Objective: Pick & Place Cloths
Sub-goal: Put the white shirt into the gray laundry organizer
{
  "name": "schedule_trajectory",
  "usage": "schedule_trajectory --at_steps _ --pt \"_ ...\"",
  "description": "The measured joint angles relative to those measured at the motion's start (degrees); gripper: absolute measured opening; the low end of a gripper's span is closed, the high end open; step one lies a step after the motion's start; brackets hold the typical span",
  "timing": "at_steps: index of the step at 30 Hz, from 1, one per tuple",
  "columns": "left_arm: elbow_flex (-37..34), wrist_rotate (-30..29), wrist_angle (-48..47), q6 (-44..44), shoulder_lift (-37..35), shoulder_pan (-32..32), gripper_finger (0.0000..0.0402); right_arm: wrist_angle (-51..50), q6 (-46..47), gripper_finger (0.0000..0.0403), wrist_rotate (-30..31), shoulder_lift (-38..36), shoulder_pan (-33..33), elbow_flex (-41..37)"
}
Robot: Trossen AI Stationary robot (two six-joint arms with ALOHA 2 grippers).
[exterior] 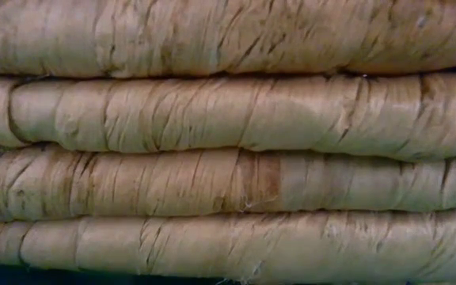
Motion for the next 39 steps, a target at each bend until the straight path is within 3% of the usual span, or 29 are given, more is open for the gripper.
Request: schedule_trajectory --at_steps 27,39 --pt "0.0 -3.0 1.4 -0.6 3.2 0.0 0.0196 2.3 1.9 0.0038 0.1 0.0 0.0 0.1" --pt "0.0 -3.0 2.1 0.3 3.1 0.0 0.0196 -2.4 8.5 0.0038 -16.7 0.2 2.4 0.1"
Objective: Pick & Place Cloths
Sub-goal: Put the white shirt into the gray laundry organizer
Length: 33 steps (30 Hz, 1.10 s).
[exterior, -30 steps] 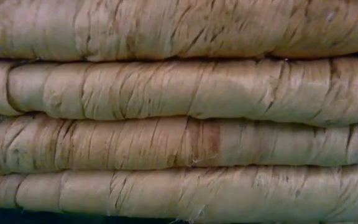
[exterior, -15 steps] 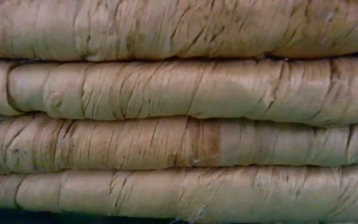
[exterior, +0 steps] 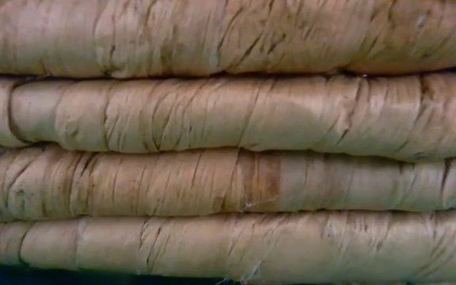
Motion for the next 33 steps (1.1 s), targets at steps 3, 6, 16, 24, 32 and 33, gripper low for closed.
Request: schedule_trajectory --at_steps 3,6,16,24,32,33 --pt "0.0 0.0 0.0 0.3 0.0 0.0 0.0196 0.0 2.7 0.0038 -1.3 0.1 2.4 0.0" --pt "0.0 0.0 0.0 0.6 0.0 0.0 0.0196 1.0 4.8 0.0038 -1.3 0.1 5.3 0.0" --pt "0.0 0.0 -0.1 1.7 0.0 0.0 0.0196 5.8 4.1 0.0038 15.3 3.5 14.4 -0.1" --pt "0.0 0.0 -0.1 1.7 0.0 0.0 0.0196 9.1 5.5 0.0038 33.9 3.4 16.9 -0.2" --pt "0.0 -0.2 0.0 1.7 0.0 0.0 0.0196 8.7 9.9 0.0038 54.6 3.9 16.9 -0.2" --pt "0.0 -0.5 0.0 1.7 0.0 0.0 0.0196 8.2 10.4 0.0038 54.6 3.9 16.9 -0.2"
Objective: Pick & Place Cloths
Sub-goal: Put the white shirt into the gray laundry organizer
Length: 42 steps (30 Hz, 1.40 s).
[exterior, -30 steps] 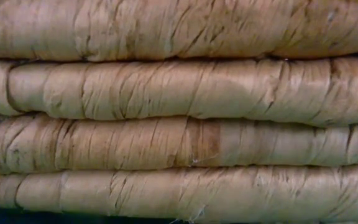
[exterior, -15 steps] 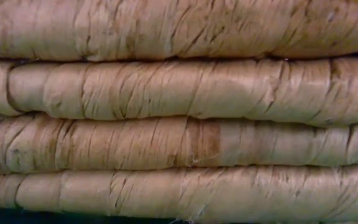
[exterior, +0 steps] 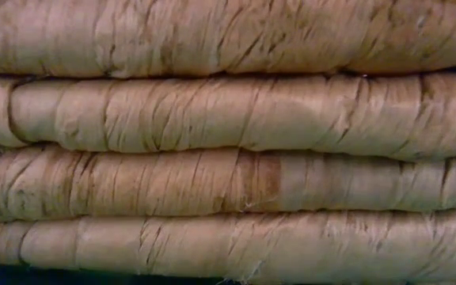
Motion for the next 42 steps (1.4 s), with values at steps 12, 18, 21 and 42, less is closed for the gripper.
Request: schedule_trajectory --at_steps 12,18,21,42 --pt "0.0 -1.6 0.2 0.7 0.1 0.0 0.0196 -2.9 -1.2 0.0121 -6.9 1.8 0.2 -0.3" --pt "0.0 -1.6 0.0 0.7 0.1 0.0 0.0196 -5.9 -1.7 0.0183 -8.4 1.8 0.2 -0.3" --pt "0.0 -1.6 0.0 0.7 0.1 0.0 0.0196 -7.9 0.6 0.0213 -4.9 1.8 0.2 -0.3" --pt "0.0 -1.6 0.7 0.2 0.1 0.0 0.0196 0.2 24.8 0.0196 6.1 4.8 0.1 -15.9"
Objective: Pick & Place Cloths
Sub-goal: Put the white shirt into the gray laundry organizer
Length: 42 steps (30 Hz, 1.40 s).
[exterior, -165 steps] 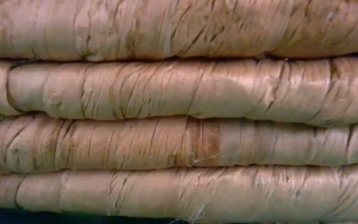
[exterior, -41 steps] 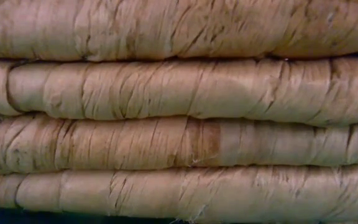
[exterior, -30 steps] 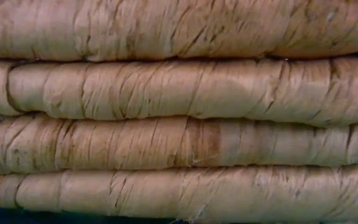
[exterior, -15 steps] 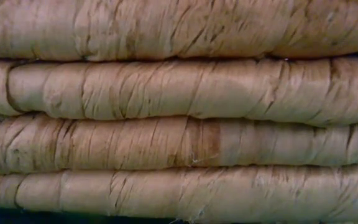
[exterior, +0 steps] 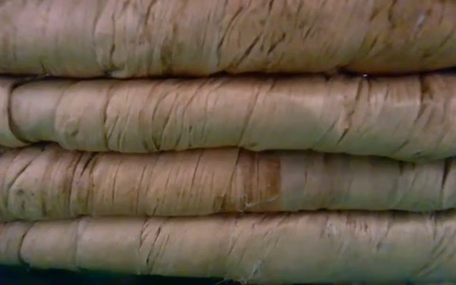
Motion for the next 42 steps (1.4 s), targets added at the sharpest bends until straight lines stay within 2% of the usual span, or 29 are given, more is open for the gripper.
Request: schedule_trajectory --at_steps 3,7,9,20,30,36,42 --pt "0.0 0.0 0.0 0.0 0.0 0.0 0.0196 0.5 3.2 0.0142 0.0 0.0 0.0 -1.1" --pt "0.0 0.0 0.1 0.1 0.0 0.0 0.0196 0.8 5.6 0.0044 0.0 -0.5 0.0 -1.2" --pt "0.0 0.0 0.1 0.1 0.0 0.0 0.0196 0.9 5.6 0.0021 -0.1 -1.2 0.0 -0.3" --pt "0.0 0.0 0.1 0.2 0.0 0.0 0.0196 0.9 4.7 0.0009 3.1 -7.1 0.0 9.1" --pt "0.0 0.2 1.7 0.2 1.6 0.0 0.0196 1.3 0.8 0.0009 14.4 -9.5 0.0 21.3" --pt "0.0 0.3 4.2 1.7 2.7 0.0 0.0196 2.2 -6.5 0.0009 18.7 -9.2 0.0 29.8" --pt "0.0 0.4 8.1 3.2 3.0 0.0 0.0196 10.6 -19.0 0.0009 21.9 -8.6 0.0 36.2"
